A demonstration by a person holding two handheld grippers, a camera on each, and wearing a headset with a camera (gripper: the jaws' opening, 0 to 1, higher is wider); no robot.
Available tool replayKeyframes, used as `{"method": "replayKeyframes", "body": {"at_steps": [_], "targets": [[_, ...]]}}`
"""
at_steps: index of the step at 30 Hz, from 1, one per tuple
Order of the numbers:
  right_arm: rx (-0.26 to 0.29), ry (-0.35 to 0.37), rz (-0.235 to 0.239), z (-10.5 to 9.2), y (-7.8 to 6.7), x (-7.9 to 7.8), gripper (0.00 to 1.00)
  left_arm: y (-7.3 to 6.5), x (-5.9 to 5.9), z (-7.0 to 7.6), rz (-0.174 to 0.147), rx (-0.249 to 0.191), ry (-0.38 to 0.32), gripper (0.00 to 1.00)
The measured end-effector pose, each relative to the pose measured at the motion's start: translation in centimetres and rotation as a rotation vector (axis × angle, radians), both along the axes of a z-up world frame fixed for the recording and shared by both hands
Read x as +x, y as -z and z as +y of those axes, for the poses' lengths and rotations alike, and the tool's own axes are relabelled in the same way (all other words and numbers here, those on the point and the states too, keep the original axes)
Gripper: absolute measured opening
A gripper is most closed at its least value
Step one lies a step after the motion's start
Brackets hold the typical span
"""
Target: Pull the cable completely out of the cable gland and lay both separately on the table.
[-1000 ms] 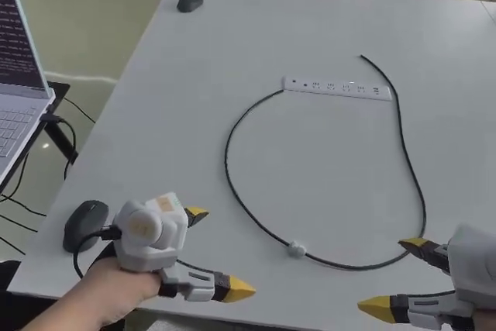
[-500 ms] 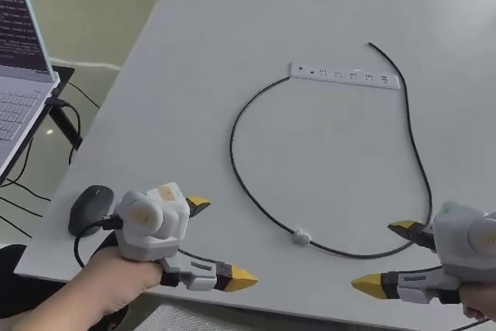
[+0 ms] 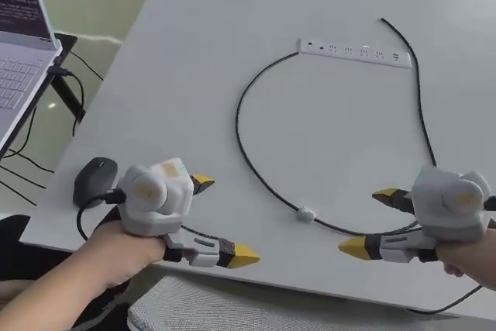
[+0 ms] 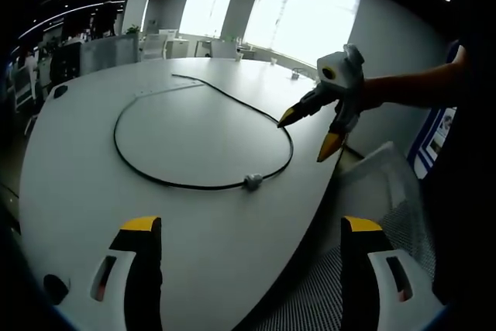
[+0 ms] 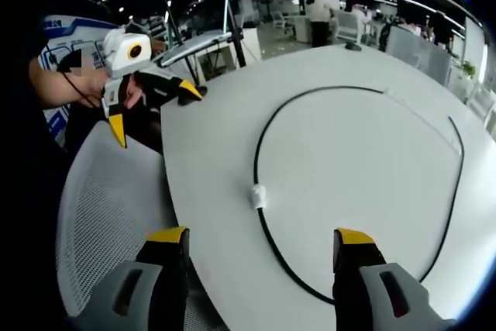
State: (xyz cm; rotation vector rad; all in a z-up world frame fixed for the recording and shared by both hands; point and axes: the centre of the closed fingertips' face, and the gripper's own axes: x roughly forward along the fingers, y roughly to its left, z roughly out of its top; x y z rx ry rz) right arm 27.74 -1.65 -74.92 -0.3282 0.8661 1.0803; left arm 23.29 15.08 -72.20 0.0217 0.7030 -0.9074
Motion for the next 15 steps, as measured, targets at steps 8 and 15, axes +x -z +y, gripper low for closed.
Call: {"method": "replayKeyframes", "body": {"at_steps": [8,15], "targets": [[-0.034,-0.054,0.010,1.6,1.0,0.2,0.67,0.5,-0.2,-0.1,0.008,0.007,0.008,0.95],[-0.052,-0.081,0.021,3.0,1.7,0.4,0.61,0.9,-0.5,0.1,0.021,0.008,0.014,0.94]]}}
